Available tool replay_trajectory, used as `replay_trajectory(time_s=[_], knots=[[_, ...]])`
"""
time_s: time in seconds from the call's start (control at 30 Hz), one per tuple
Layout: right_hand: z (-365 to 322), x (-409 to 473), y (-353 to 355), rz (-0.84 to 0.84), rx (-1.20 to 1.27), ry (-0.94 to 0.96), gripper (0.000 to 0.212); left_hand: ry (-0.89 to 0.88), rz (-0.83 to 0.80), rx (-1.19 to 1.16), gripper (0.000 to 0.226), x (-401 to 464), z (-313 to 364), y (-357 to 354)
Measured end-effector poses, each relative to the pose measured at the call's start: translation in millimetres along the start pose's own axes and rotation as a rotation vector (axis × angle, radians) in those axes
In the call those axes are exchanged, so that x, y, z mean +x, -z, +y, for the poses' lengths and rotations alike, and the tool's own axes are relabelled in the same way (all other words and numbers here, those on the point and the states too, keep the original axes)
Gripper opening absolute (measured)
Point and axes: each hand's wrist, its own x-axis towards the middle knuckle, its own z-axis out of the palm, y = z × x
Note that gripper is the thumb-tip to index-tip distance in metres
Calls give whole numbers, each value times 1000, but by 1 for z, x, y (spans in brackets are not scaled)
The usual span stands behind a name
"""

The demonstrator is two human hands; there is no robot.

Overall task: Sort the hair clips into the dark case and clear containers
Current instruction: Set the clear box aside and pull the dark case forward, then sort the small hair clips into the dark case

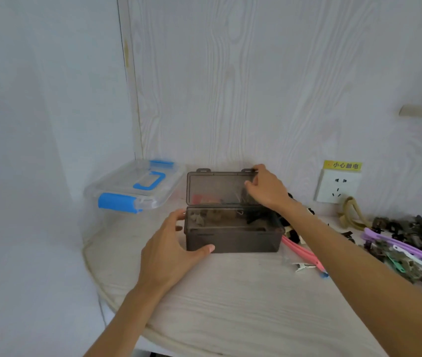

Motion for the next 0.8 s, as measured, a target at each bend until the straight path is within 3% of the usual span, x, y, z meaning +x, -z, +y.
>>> replay_trajectory(time_s=[0.1, 0.2, 0.27, 0.43, 0.47, 0.6, 0.7, 0.8], knots=[[1, -9, 19, -109, 175, 22, 56, -150, 30, 132, 83, -2, 2, 0], [7, -31, 53, -135, 112, 97, 36, -304, 15, 316, 77, -2, 4, -3], [24, -56, 82, -159, 61, 127, 23, -379, 91, 394, 69, -4, 10, -2], [78, -121, 131, -196, 94, 23, 20, -602, 283, 335, 35, -17, 45, -11], [87, -128, 134, -186, 133, -17, 21, -659, 234, 294, 28, -20, 61, -20], [124, -144, 136, -141, 133, -97, 19, -770, -255, 192, 26, -31, 129, -85], [144, -150, 142, -83, 100, -35, 16, -858, -273, 253, 27, -30, 153, -127], [158, -151, 148, -195, 37, 0, 33, -821, -246, 350, 25, -20, 167, -141]])
